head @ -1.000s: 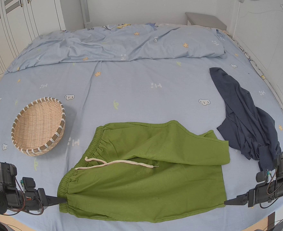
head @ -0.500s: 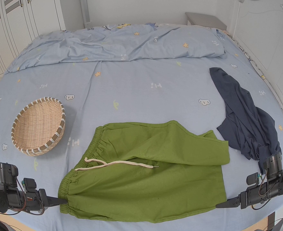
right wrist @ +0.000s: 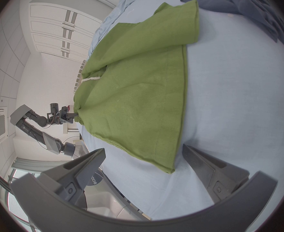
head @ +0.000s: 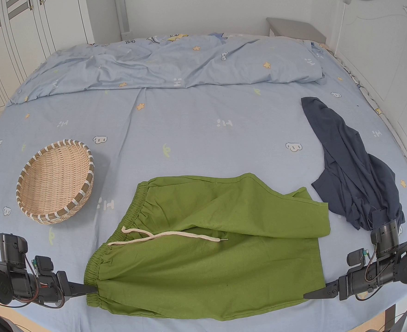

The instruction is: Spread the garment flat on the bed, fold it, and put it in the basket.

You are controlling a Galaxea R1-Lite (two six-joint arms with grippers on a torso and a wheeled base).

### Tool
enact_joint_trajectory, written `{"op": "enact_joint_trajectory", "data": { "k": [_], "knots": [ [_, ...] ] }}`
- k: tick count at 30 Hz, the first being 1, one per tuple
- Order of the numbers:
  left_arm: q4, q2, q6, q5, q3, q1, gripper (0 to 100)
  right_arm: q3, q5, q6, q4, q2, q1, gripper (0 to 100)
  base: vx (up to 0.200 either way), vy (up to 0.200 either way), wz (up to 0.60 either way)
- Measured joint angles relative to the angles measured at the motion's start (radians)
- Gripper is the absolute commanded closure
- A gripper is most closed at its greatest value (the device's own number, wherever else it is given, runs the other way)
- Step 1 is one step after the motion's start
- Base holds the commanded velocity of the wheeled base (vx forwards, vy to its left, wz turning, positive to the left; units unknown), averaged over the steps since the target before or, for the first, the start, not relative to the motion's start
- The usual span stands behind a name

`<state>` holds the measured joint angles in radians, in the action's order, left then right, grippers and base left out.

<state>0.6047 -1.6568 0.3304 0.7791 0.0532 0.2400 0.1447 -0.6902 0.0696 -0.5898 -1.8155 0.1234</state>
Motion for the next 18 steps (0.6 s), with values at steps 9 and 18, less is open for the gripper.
{"op": "enact_joint_trajectory", "data": {
  "k": [9,18],
  "knots": [
    [0.000,-0.011,0.000,-0.004,0.002,0.000,100,-0.005,-0.003,0.006,-0.026,-0.020,0.001,100,0.000,0.000,0.00],
    [-0.005,-0.029,-0.033,-0.010,0.003,0.005,100,-0.022,0.001,0.007,-0.029,-0.017,-0.015,100,0.000,0.000,0.00]
  ]
}}
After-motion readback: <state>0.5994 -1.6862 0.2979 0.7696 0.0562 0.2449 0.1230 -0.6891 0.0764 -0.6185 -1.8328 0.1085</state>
